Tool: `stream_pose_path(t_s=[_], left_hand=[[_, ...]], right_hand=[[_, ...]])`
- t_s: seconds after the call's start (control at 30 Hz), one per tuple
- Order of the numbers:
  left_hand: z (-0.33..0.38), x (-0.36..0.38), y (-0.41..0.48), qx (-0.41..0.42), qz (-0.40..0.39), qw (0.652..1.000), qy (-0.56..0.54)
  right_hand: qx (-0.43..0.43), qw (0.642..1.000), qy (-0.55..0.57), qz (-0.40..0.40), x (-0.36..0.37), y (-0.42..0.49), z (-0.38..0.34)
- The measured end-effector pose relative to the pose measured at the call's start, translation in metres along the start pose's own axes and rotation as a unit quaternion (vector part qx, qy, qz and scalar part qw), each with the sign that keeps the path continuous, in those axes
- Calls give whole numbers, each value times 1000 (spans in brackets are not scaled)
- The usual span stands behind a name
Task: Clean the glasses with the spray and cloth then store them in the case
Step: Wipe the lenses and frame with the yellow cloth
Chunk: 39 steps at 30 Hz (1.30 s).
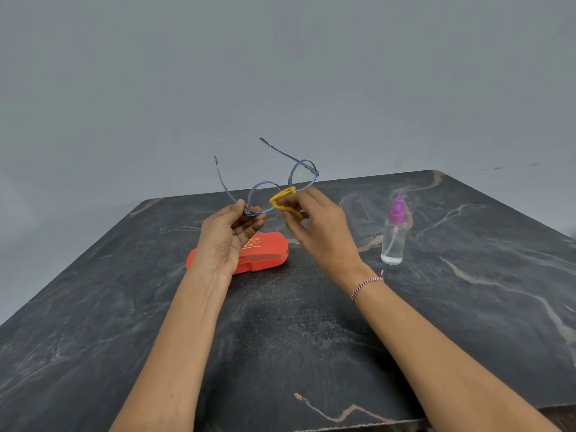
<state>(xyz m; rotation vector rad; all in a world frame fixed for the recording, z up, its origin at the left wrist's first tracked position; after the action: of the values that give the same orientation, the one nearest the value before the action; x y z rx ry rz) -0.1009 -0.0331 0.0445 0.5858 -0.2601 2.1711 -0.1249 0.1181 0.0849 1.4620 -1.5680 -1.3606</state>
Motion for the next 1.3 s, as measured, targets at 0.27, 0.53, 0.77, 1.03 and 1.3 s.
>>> stream_pose_path(t_s=[0.27,0.53,0.77,1.03,1.3], left_hand=[[12,-5,4,42,-15,997,55],[22,-15,11,97,-5,987,127],[26,-18,15,125,-17,980,156],[27,-24,19,132,9,982,136],[14,-10,9,78,6,997,4]], right_hand=[[75,993,-34,86,-31,10,26],[80,994,16,66,-28,12,20],[90,996,14,21,-20,12,25],[72,997,18,-36,-9,11,23],[127,991,39,-11,-12,12,32]])
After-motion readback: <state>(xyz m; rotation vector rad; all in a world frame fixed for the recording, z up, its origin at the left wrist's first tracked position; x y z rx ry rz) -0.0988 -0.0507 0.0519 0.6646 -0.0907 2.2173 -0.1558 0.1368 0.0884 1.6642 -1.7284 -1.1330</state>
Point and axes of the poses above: each hand's wrist, its own y-axis towards the middle knuckle, its own x-axis out of the palm, z = x × y, the point moved 9 cm from there along y, towards the middle knuckle, and after that the axes turned 9 degrees about z, right-handed, at the moved point
